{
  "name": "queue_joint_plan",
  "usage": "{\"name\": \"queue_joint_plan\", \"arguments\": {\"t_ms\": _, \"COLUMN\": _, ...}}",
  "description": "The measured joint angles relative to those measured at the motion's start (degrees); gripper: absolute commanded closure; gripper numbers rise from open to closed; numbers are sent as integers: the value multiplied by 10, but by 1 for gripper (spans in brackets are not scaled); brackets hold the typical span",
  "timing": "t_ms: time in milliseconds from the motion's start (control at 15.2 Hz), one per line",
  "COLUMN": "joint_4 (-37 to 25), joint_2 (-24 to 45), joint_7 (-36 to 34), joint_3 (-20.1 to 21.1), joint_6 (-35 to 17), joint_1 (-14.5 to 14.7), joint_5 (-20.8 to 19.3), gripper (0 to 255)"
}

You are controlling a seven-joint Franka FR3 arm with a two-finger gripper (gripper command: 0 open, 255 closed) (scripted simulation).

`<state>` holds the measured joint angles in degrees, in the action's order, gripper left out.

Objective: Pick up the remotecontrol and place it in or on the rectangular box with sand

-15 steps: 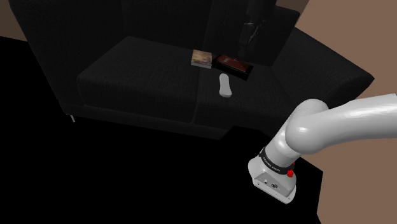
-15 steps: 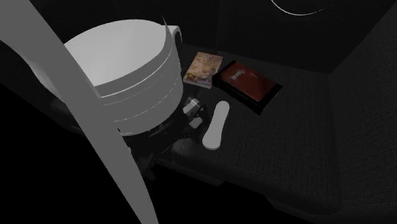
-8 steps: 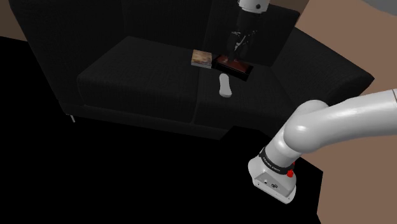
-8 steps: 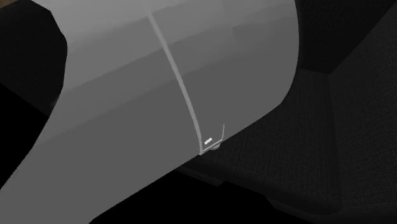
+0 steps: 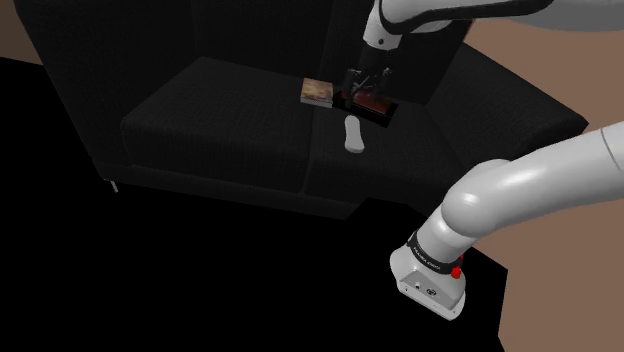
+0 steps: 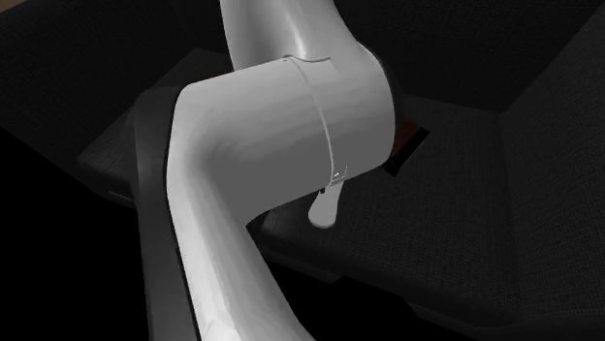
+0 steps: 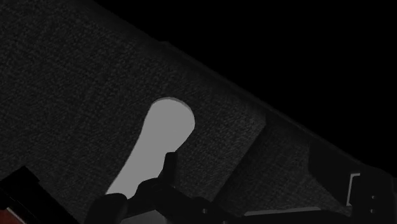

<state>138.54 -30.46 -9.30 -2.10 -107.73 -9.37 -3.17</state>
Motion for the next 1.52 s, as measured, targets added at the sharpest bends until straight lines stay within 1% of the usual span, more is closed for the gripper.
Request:
{"name": "queue_joint_plan", "arguments": {"t_ms": 594, "joint_4": 19, "joint_2": 118, "joint_7": -84, "joint_3": -42, "joint_6": -160, "joint_1": -62, "joint_5": -1, "gripper": 0}}
{"name": "queue_joint_plan", "arguments": {"t_ms": 792, "joint_4": 16, "joint_2": 168, "joint_7": -108, "joint_3": -58, "joint_6": -215, "joint_1": -80, "joint_5": 4, "gripper": 0}}
{"name": "queue_joint_plan", "arguments": {"t_ms": 924, "joint_4": 16, "joint_2": 189, "joint_7": -124, "joint_3": -66, "joint_6": -240, "joint_1": -89, "joint_5": 9, "gripper": 0}}
{"name": "queue_joint_plan", "arguments": {"t_ms": 1386, "joint_4": 32, "joint_2": 240, "joint_7": -124, "joint_3": -72, "joint_6": -309, "joint_1": -92, "joint_5": 17, "gripper": 0}}
{"name": "queue_joint_plan", "arguments": {"t_ms": 1518, "joint_4": 34, "joint_2": 246, "joint_7": -122, "joint_3": -73, "joint_6": -316, "joint_1": -92, "joint_5": 18, "gripper": 0}}
